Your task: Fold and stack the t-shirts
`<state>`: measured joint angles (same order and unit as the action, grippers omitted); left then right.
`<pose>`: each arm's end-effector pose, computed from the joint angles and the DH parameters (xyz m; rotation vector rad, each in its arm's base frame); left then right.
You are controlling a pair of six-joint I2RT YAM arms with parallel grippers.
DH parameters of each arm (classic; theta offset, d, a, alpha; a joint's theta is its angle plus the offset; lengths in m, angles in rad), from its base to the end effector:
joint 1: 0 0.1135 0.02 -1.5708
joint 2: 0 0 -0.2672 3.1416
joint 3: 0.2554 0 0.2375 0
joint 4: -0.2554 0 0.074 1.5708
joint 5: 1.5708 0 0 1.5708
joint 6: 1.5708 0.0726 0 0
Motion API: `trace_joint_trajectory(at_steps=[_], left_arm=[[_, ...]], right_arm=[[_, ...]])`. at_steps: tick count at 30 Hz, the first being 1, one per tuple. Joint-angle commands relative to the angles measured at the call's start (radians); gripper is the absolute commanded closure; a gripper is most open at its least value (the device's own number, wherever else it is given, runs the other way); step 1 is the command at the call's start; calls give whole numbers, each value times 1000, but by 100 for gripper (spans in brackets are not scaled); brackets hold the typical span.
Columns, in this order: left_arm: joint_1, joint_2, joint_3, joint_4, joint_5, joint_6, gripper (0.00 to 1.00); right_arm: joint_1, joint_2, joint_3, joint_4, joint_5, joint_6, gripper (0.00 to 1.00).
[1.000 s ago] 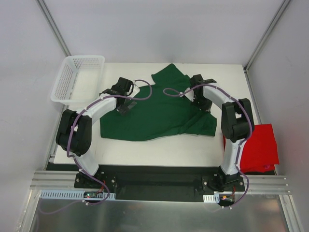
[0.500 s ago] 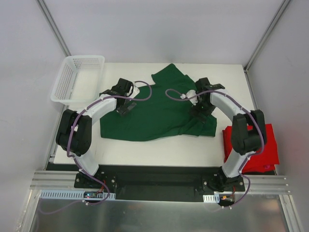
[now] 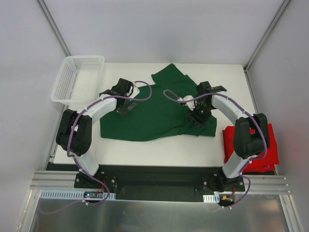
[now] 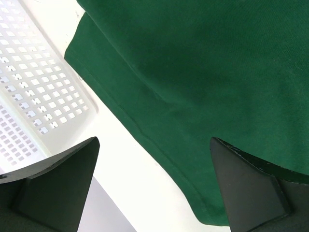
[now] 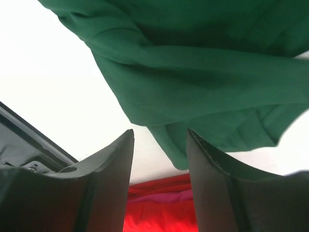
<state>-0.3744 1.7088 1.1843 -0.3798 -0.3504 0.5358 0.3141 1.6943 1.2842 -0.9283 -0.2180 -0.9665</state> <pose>0.3568 -0.1134 0.2033 0.9461 2.2763 0.5028 0.3004 0.1141 0.2011 -1.7298 2.2610 0.1886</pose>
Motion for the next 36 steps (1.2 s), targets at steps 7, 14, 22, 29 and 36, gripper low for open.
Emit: trace_joint_trajectory(at_steps=[7, 14, 22, 29, 36], left_arm=[[-12, -9, -3, -4, 4, -19, 1], [-12, -9, -8, -4, 4, -19, 1], [-12, -14, -14, -5, 4, -20, 1], [-12, -11, -12, -4, 2, -20, 1], [-12, -5, -6, -2, 4, -19, 1]], right_arm=[[6, 47, -39, 60, 57, -3, 45], [6, 108, -31, 102, 98, 6, 34], [6, 156, -31, 114, 108, 2, 51], [6, 119, -37, 112, 117, 6, 94], [6, 38, 0, 39, 112, 23, 92]])
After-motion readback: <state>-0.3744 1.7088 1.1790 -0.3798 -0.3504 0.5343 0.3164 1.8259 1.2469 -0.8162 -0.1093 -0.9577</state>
